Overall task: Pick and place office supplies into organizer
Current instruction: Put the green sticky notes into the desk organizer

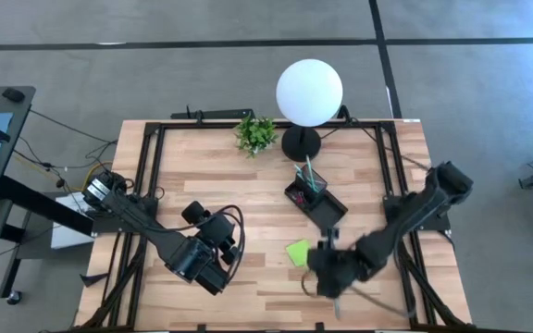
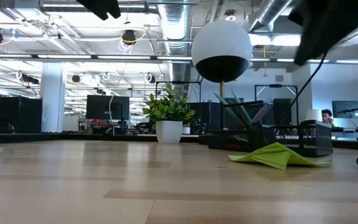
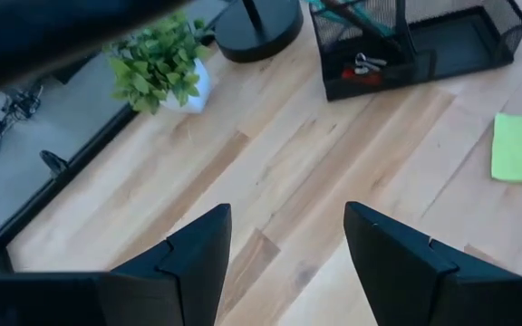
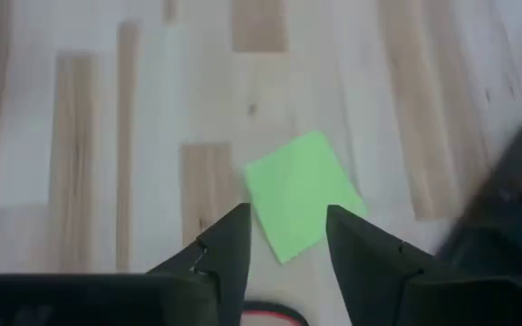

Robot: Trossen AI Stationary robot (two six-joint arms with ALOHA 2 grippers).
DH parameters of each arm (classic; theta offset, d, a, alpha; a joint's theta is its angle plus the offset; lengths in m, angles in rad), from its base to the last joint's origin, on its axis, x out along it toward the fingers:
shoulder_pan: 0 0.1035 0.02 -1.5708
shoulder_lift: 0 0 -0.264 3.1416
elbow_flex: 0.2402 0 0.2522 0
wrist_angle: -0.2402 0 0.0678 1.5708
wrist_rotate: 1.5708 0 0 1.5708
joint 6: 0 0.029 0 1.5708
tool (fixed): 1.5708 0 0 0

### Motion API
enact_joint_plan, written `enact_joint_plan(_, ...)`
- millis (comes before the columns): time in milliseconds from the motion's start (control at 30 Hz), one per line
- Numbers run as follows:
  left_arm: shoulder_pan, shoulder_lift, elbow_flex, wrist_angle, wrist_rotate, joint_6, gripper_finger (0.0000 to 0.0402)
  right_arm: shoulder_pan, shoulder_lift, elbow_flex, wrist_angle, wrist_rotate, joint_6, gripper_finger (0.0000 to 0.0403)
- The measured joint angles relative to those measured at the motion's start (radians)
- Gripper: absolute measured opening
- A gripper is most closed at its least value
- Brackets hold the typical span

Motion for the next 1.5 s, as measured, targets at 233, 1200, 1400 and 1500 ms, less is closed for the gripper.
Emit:
enact_joint_plan(233, 0.0, 0.0, 0.0, 0.0, -0.021, 0.018, 0.0213, 0.022, 0.183, 0.018, 0.139, 0.083, -0.071, 0.0195)
enact_joint_plan(1200, 0.0, 0.0, 0.0, -0.005, -0.022, 0.053, 0.0213, -0.126, 0.339, 0.116, -0.01, 0.044, -0.07, 0.009)
enact_joint_plan(1400, 0.0, 0.0, 0.0, -0.005, -0.021, 0.053, 0.0213, -0.16, 0.339, 0.116, -0.016, 0.041, -0.063, 0.0007)
enact_joint_plan(1500, 0.0, 0.0, 0.0, -0.005, -0.02, 0.053, 0.0213, -0.15, 0.329, 0.116, -0.04, 0.047, -0.062, 0.0007)
